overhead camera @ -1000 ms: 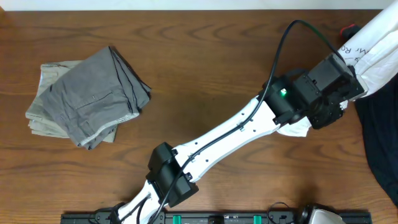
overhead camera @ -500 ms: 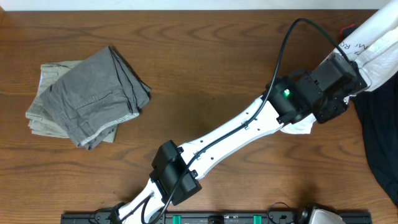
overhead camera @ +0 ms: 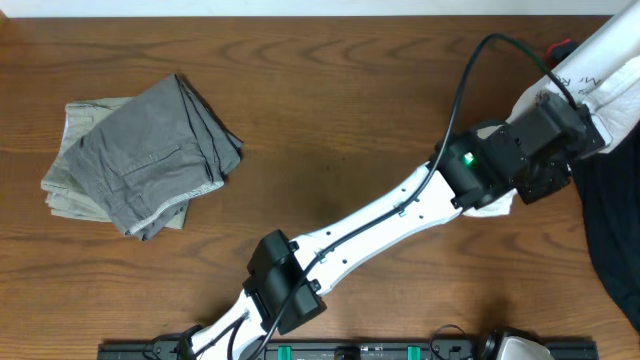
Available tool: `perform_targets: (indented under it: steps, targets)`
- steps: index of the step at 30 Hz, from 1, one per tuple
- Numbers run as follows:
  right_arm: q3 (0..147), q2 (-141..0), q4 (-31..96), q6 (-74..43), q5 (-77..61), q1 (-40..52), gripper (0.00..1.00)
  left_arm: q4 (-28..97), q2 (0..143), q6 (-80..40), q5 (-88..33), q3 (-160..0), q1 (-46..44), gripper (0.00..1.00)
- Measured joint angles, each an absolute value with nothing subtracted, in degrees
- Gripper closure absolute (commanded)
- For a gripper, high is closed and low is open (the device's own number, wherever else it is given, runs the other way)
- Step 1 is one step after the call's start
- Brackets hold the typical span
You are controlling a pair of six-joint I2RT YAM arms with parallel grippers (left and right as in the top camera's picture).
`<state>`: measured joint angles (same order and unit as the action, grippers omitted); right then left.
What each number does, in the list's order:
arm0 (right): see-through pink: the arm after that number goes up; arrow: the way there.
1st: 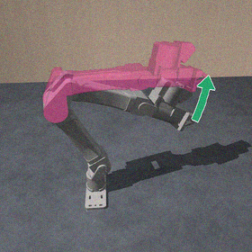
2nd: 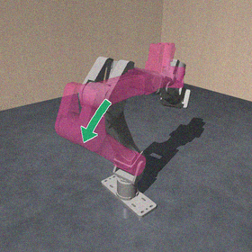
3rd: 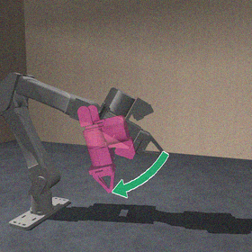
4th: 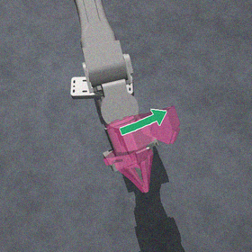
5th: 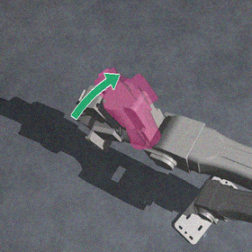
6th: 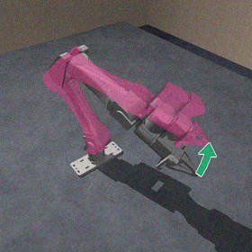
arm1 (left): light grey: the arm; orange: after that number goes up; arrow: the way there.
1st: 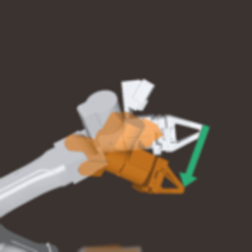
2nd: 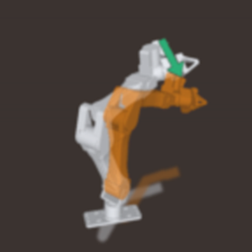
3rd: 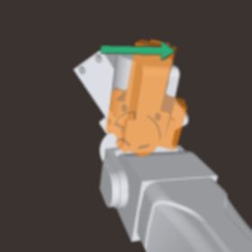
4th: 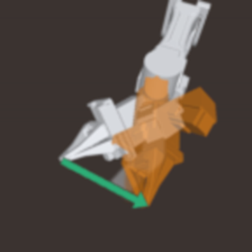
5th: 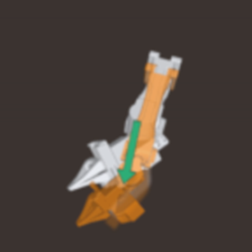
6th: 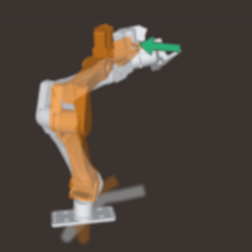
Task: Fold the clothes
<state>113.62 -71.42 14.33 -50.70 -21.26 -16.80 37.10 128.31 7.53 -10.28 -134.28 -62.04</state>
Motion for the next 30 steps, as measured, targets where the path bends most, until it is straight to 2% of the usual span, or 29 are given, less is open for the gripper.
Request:
perform_targets:
  steps: [6, 20, 29, 30]
  targets:
    - [113.62, -70.74, 14.85, -50.85, -21.28, -16.80, 0.99, 39.86, 128.35, 5.89, -4.91, -134.28, -62.04, 0.55]
    - [113.62, -69.80, 16.53, -50.85, -21.28, -16.80, 0.99, 36.97, 128.38, -9.13, -0.40, -134.28, -62.50, 0.57]
    - [113.62, -69.78, 16.53, -50.85, -21.26, -16.80, 0.99, 35.92, 128.38, -16.14, 0.97, -134.28, -62.74, 0.94]
    - [113.62, -69.78, 16.53, -50.85, -21.26, -16.80, 0.99, 35.94, 128.38, -15.97, 1.32, -134.28, -62.74, 0.94]
